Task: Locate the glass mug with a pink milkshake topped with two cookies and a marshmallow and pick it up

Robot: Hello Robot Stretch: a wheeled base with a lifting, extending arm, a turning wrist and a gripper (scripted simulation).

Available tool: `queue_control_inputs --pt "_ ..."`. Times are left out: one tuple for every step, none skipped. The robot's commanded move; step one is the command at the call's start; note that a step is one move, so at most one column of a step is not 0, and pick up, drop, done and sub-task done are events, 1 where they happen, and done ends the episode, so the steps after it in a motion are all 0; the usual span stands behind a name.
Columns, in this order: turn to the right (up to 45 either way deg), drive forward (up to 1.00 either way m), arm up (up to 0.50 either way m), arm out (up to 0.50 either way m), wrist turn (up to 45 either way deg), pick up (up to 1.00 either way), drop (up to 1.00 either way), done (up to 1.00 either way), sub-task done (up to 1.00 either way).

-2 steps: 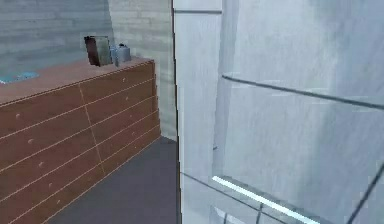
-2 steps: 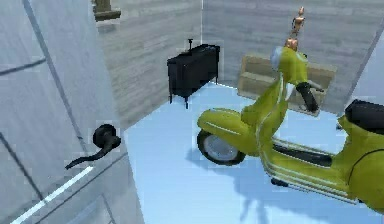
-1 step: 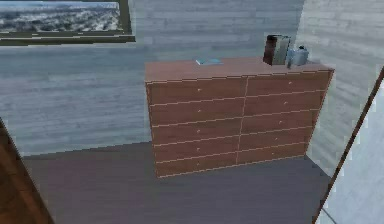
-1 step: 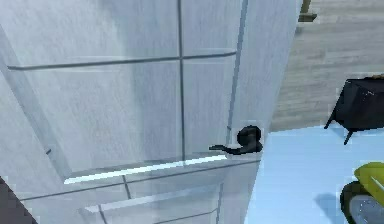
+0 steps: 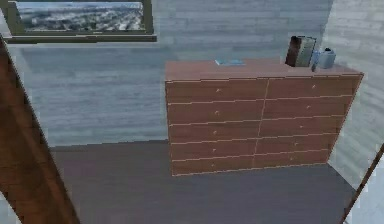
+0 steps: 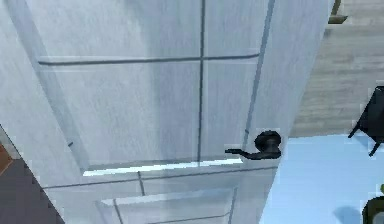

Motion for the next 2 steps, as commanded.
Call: queue_control_inputs --pt "0.0 0.45 0.0 0.0 0.0 0.0 0.0 0.0 0.0" --pt "27.0 0.0 0.0 0.0 0.0 0.0 0.0 0.0 0.0"
